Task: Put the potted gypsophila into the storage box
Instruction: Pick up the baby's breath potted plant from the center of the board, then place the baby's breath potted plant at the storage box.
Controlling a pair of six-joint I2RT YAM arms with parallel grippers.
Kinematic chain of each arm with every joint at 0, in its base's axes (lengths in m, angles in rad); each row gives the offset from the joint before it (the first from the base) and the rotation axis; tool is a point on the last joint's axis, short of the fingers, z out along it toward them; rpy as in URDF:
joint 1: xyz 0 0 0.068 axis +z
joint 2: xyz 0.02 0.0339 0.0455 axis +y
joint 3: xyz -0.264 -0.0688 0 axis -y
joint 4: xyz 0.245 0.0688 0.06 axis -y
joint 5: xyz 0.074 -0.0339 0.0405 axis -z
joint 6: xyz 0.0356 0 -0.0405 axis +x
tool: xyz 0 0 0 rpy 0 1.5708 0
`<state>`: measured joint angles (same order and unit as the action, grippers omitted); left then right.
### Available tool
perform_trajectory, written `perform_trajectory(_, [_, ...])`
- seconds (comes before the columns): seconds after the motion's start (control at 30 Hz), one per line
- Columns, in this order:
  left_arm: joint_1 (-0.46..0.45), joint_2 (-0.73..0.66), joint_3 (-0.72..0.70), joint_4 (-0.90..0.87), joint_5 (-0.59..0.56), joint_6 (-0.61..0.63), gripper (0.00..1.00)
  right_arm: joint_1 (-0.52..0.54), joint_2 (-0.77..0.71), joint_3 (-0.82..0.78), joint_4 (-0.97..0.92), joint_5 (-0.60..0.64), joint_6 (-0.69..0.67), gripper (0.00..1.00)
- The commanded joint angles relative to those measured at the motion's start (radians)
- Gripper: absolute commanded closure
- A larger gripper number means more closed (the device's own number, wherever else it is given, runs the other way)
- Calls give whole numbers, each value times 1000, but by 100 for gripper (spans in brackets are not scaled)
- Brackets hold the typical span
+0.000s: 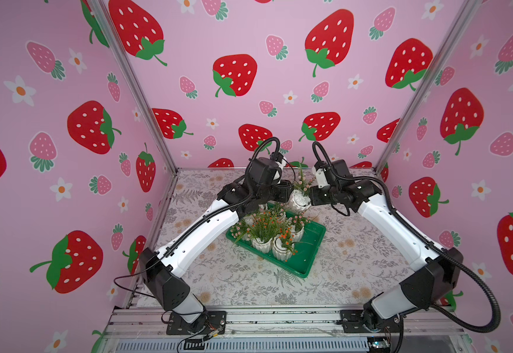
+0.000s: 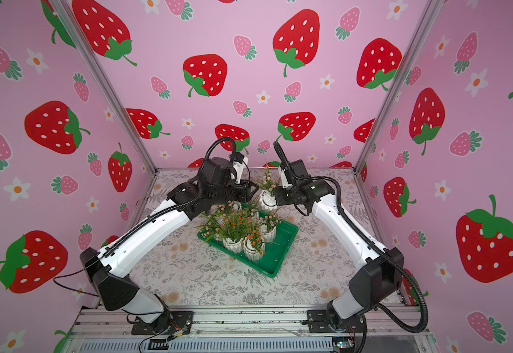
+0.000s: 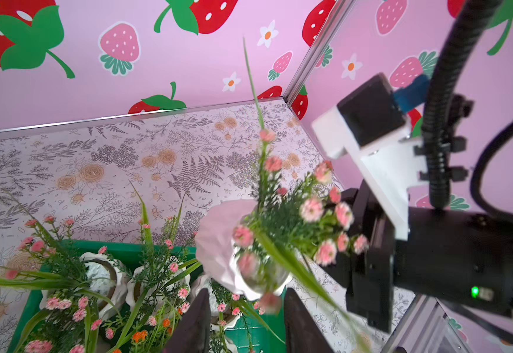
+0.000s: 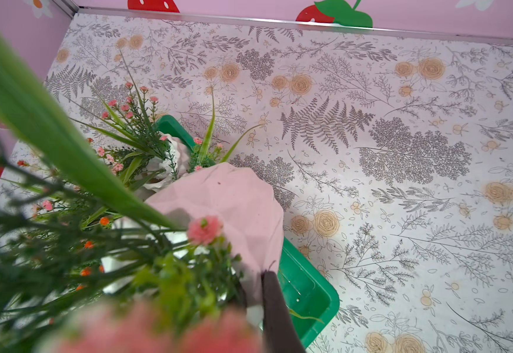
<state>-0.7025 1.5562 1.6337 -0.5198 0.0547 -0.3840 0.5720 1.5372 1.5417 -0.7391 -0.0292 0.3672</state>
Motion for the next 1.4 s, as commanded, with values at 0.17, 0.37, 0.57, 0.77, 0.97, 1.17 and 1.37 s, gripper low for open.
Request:
perform_trajectory(0.17, [89, -230, -254, 37, 10, -27, 55, -63, -139, -45, 19, -102, 6, 100])
perform_trajectory(0.37, [164, -320, -385, 23, 113, -37, 56, -101, -214, -85, -10, -183, -20, 100])
perform_trajectory(0.57, [181, -385, -442, 6, 184, 2, 56, -131, -283, -110, -76, -221, -52, 100])
perform_trajectory(0.77, [184, -442, -479, 7, 244, 84, 56, -159, -343, -131, -160, -247, -89, 100])
perform_trajectory(0.97, [183, -485, -518, 21, 255, 131, 55, -162, -385, -161, -242, -256, -134, 100])
perform_trajectory(1.17, [183, -485, -546, 31, 242, 115, 55, -162, -418, -203, -288, -305, -170, 100])
perform_trajectory(1.37, [183, -469, -514, -34, 252, 81, 55, -162, -425, -229, -353, -277, -192, 100])
